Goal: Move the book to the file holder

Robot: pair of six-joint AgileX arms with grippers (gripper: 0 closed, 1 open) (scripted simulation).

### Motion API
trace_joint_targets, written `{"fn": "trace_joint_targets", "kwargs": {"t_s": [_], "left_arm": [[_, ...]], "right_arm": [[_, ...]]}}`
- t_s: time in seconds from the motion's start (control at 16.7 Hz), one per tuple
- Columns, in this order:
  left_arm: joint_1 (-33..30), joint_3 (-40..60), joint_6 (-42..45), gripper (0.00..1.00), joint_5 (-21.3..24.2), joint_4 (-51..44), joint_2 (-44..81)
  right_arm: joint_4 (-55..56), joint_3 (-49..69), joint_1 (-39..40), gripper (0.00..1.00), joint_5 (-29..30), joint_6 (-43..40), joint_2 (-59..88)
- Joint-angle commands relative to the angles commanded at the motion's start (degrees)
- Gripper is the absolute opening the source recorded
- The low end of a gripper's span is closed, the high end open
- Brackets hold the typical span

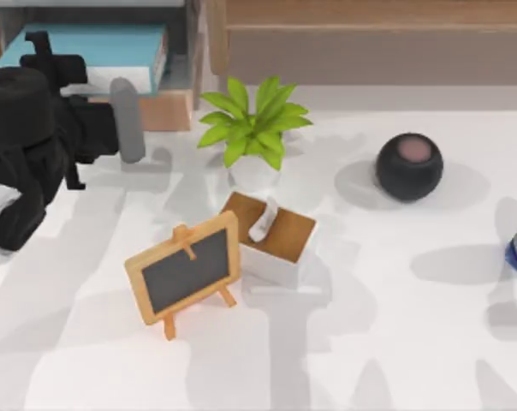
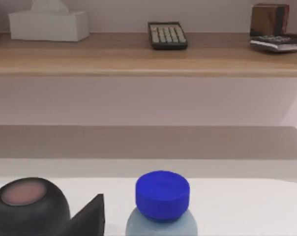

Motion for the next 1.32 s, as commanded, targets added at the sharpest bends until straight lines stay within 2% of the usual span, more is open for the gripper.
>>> {"fn": "trace_joint_targets", "kwargs": {"t_s": [0.3, 0.66, 0.96, 1.32], "left_arm": [[-0.21, -0.02, 0.02, 0.00, -0.09, -0.02, -0.06], [0.81, 6.04, 0.21, 0.00, 0.84, -0.37, 5.21], [0.91, 6.66, 0.25, 0.00, 0.98, -0.54, 6.09], [0.91, 6.66, 0.25, 0.45, 0.98, -0.54, 6.09]], "right_arm": [[0.00, 0.00, 0.00, 1.00, 0.00, 0.00, 0.00], [0.00, 0.00, 0.00, 1.00, 0.00, 0.00, 0.00], [0.00, 0.00, 0.00, 1.00, 0.00, 0.00, 0.00], [0.00, 0.00, 0.00, 1.00, 0.00, 0.00, 0.00]]}}
